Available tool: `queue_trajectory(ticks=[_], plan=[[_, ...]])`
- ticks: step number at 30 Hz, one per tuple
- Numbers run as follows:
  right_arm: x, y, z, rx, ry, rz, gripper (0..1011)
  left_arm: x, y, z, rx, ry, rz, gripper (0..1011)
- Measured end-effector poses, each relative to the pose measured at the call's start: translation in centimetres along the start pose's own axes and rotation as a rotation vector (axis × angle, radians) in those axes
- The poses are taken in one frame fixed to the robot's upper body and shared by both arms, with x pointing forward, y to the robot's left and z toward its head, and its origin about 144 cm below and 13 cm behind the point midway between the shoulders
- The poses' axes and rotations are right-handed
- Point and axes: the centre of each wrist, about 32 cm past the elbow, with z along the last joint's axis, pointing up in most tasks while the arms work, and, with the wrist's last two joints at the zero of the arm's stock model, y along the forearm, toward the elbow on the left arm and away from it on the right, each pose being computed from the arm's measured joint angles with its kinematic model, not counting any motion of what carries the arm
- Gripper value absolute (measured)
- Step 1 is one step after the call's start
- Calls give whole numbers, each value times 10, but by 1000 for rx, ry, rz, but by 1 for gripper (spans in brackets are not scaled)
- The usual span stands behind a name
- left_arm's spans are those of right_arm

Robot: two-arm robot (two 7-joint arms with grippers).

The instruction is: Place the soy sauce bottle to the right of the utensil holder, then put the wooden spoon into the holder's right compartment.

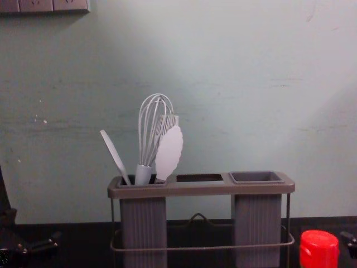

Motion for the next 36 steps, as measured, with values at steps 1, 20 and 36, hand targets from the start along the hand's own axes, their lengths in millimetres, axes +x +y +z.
queue_trajectory(ticks=[1, 20, 36], plan=[[0, 0, 0, 0, 0, 0, 1002, 0, 0, 0, 0, 0, 0, 1011], [0, 0, 0, 0, 0, 0, 1000, 0, 0, 0, 0, 0, 0, 1011], [0, 0, 0, 0, 0, 0, 1002, 0, 0, 0, 0, 0, 0, 1011]])
